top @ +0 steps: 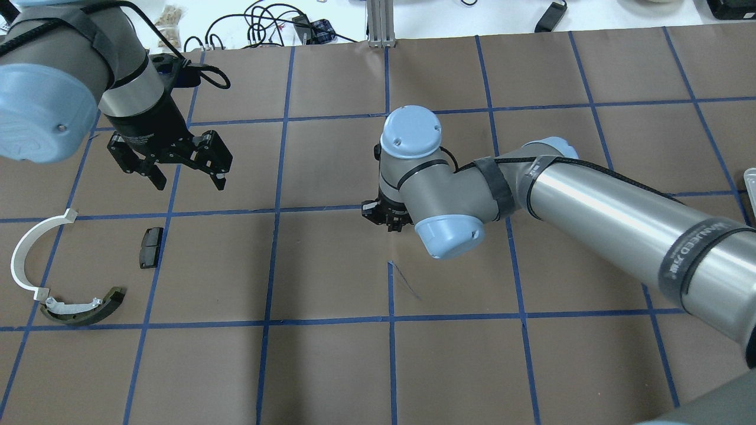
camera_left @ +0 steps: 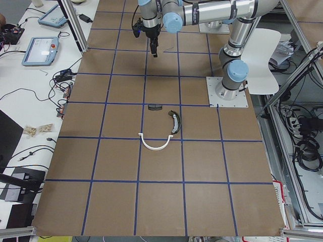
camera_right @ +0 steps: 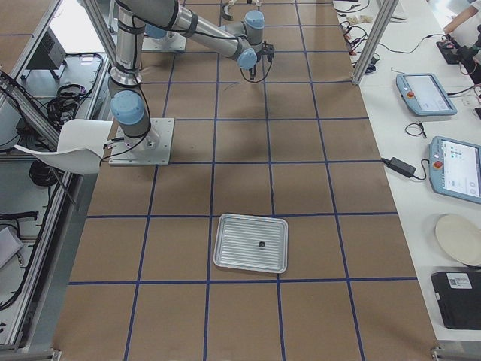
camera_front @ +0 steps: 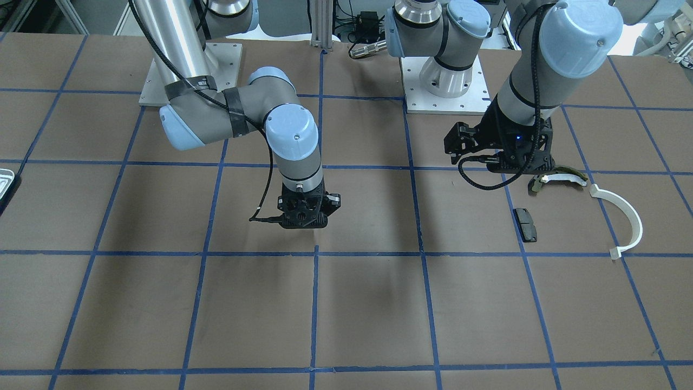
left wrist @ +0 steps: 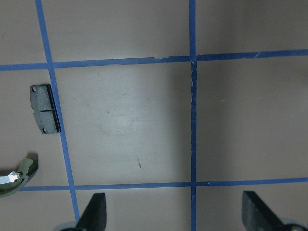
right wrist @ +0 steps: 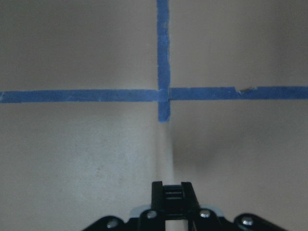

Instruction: Place bearing gear from tray to pile

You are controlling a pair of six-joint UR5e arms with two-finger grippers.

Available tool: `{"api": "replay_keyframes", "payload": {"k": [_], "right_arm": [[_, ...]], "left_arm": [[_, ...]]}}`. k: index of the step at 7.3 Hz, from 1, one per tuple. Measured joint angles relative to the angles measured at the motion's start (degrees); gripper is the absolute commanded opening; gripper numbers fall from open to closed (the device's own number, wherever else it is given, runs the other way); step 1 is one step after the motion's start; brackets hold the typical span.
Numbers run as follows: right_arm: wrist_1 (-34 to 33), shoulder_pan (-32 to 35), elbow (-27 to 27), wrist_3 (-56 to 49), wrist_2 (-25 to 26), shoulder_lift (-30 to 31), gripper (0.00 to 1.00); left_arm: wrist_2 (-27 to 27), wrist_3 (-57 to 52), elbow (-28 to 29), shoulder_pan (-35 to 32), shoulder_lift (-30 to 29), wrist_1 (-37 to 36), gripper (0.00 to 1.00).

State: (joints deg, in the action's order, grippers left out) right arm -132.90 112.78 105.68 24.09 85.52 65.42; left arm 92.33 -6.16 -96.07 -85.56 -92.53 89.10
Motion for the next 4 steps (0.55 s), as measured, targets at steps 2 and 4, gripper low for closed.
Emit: {"api": "replay_keyframes", "payload": {"k": [2,4], "right_arm": [[-0.63,1.30,0.17,2.02,0.21,-0.72,1.00],[0.22,0.83,-0.70,-0.09,0.86,-0.01,1.00]], "left_arm": [[-0.45,0.08,0.19,-0.05,0.29,-0.87,1.00],[-0.55,0.15,0.19,-0.12,-0.21,-1.01,1.00]]}}
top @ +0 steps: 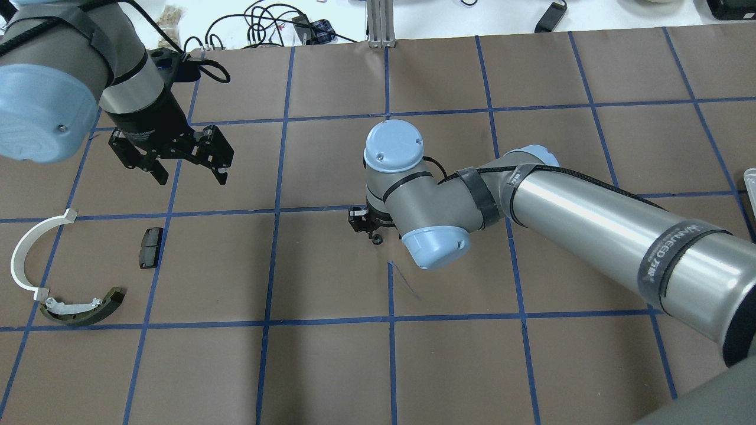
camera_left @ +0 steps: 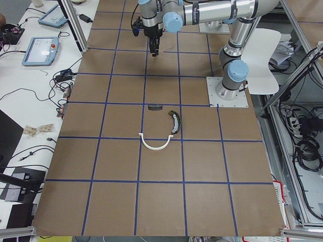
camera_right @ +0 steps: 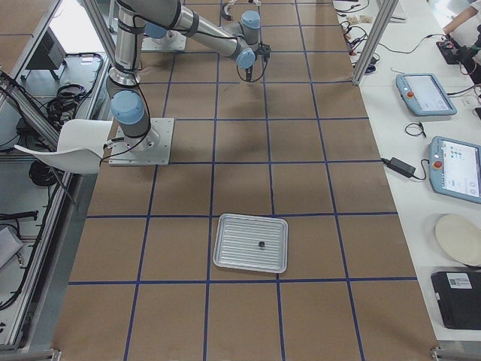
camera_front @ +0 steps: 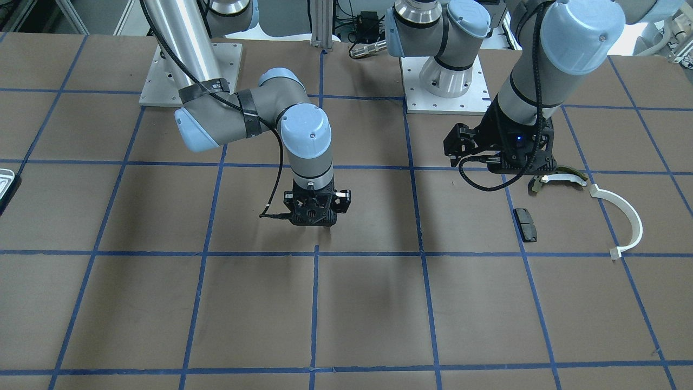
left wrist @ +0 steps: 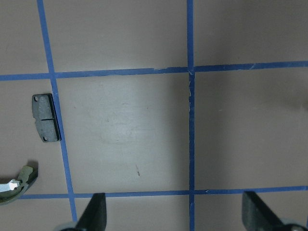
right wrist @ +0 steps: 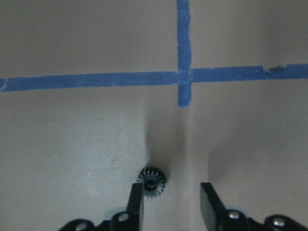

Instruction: Place bearing gear from tray to pile

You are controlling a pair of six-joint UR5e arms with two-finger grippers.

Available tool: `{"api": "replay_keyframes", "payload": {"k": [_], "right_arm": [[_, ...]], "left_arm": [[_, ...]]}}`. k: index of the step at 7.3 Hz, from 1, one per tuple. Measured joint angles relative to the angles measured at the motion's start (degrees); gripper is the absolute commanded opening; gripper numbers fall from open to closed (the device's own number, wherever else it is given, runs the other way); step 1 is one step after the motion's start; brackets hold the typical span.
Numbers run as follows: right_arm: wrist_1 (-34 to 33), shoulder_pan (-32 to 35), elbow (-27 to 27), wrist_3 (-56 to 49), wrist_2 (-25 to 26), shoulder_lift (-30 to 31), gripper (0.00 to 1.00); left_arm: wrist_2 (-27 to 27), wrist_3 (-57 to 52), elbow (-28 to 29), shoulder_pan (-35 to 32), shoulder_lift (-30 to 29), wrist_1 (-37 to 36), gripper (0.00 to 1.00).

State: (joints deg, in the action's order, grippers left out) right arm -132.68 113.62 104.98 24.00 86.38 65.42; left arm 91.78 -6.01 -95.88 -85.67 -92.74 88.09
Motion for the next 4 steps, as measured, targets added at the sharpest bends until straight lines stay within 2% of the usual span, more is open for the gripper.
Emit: {"api": "replay_keyframes", "payload": {"k": [2,4], "right_arm": [[6.76,-4.58,-2.91,-7.39,1.98,3.14,1.00],[16.86,-14.44,-4.36,-19.38,3.36,8.57,1.00]], "left_arm": [[0.56,0.33,-0.11,-0.02,-0.62,-1.04,1.00],[0.51,1.63,-0.59,-1.72,-1.15,-3.62,1.00]]}}
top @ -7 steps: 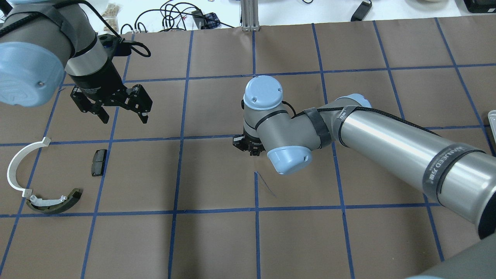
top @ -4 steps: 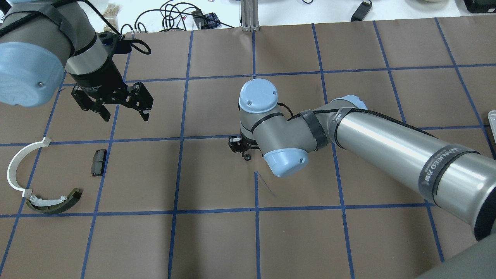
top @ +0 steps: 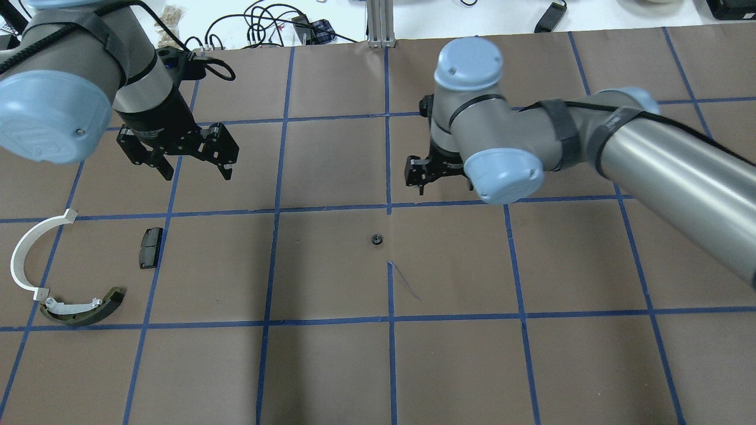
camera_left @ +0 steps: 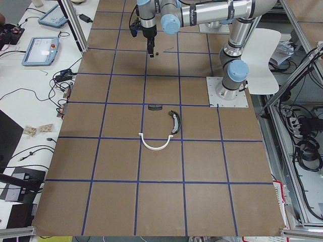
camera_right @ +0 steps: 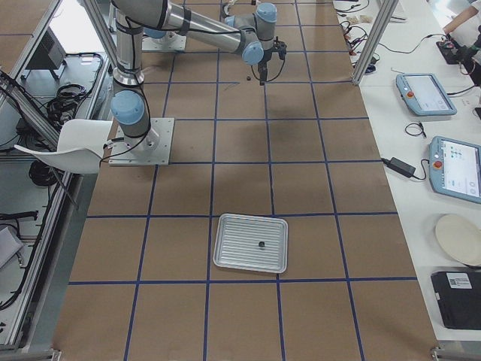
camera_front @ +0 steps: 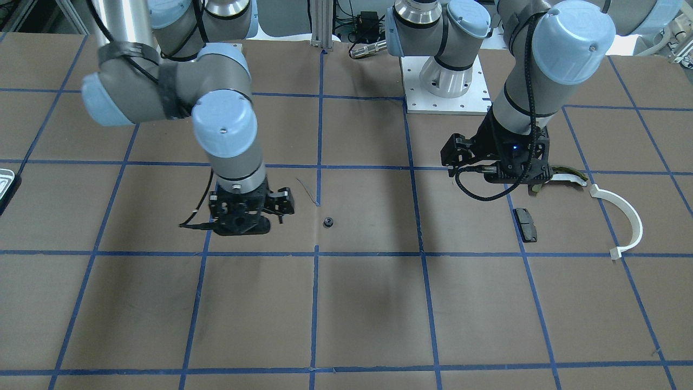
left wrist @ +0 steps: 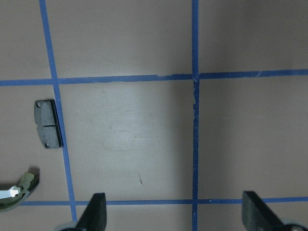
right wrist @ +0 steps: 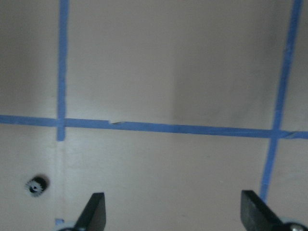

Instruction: Place bearing gear from tray to pile

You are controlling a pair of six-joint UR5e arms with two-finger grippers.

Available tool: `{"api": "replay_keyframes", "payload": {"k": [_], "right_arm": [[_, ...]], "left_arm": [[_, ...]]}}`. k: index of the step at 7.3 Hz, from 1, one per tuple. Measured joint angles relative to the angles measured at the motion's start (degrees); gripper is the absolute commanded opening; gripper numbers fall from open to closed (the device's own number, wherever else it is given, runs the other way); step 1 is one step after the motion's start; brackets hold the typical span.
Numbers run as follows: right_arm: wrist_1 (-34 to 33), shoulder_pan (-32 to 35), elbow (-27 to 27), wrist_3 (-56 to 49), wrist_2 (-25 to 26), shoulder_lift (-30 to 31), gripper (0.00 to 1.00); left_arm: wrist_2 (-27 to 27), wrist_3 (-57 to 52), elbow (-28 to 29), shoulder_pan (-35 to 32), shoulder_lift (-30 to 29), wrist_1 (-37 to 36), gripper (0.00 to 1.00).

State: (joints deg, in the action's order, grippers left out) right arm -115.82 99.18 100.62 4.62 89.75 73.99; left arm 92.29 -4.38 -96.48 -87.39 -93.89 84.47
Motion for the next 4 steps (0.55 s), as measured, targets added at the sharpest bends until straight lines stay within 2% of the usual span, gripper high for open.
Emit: {"api": "replay_keyframes", "payload": {"k": [2,4], "right_arm": [[4.00,-14.00,-0.24,-16.77,0.83,4.32,1.00],[3.12,-28.21,-0.35,-31.60,1.31,5.03,1.00]], "left_arm": [[-1.00,0.83,-0.34,-4.21,-1.29,-1.60,1.00],[-5.47,3.68,-0.68,-8.03,-4.11,-5.31,1.00]]}}
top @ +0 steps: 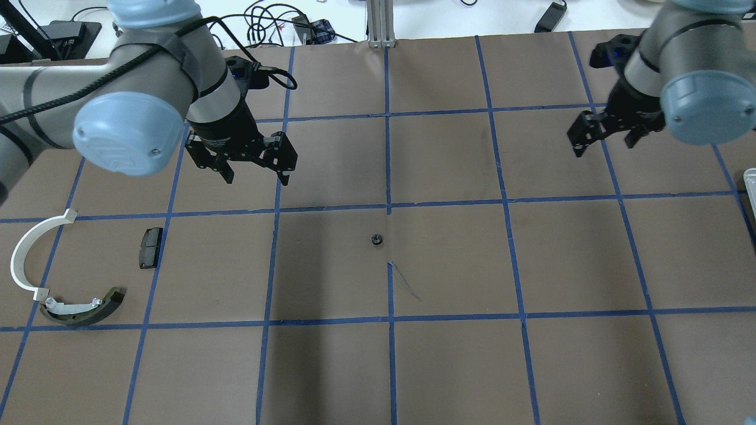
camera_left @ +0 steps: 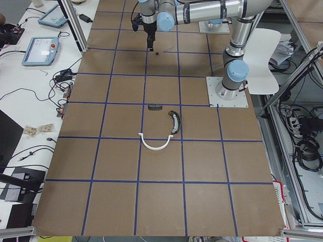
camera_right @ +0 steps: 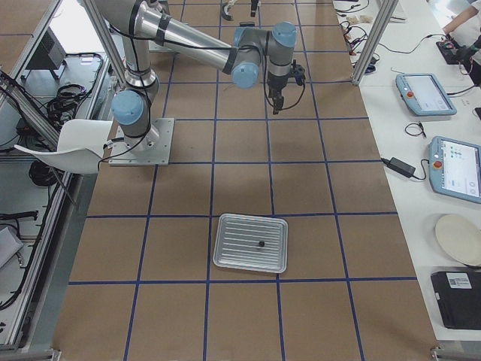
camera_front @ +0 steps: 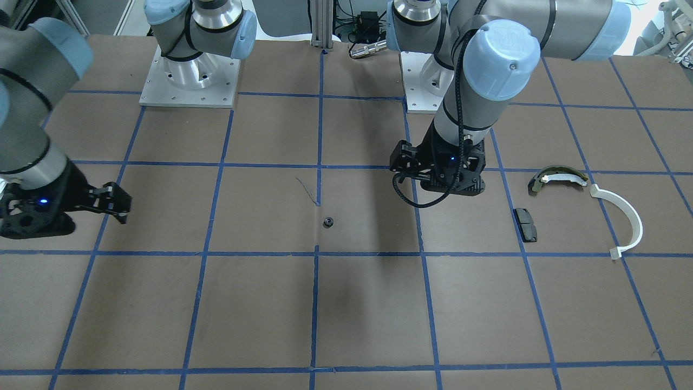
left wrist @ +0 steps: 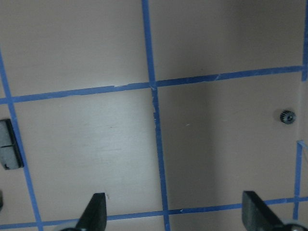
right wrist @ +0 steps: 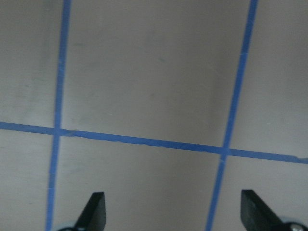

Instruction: Place bearing gear from tray to pile

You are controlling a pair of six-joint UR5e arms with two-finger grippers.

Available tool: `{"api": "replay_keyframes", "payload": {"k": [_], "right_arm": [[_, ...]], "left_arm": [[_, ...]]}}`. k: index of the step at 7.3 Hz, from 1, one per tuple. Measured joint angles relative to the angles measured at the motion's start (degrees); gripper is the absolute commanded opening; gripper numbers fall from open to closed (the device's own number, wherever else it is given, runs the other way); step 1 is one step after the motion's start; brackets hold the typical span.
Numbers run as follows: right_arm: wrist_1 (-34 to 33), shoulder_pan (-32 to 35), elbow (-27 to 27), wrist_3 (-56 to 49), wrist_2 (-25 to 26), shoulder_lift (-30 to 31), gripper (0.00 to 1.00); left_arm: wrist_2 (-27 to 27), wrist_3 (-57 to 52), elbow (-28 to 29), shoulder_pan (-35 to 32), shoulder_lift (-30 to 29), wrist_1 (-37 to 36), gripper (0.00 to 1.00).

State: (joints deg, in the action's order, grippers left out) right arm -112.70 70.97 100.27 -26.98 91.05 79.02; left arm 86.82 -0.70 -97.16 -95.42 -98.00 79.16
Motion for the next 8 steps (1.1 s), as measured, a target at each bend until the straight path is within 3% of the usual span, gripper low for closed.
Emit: {"api": "replay_keyframes", "payload": {"k": [3,5,6,8], "right_arm": [[-4.14,-18.54,0.22,-20.79,-0.11,-2.30,1.00],[-14.14,-27.98,-0.13,-32.27,-0.85,-10.89,1.00],[-19.04,-31.00,-0.70,-35.53,-1.52,-15.59,0.99],[-23.43,-33.49,-3.74,-38.24,-2.37,-20.71,0.88]], "left_arm": [[-2.29,3.87,-1.71,-7.13,-6.12,-9.19,1.00],[-5.88,5.56,-5.30,-8.77,-10.25,-18.46,1.00],[-6.58,6.04,-6.74,-9.49,-12.07,-21.89,1.00],[-6.73,6.37,-7.79,-11.18,-15.23,-26.55,0.87]]}}
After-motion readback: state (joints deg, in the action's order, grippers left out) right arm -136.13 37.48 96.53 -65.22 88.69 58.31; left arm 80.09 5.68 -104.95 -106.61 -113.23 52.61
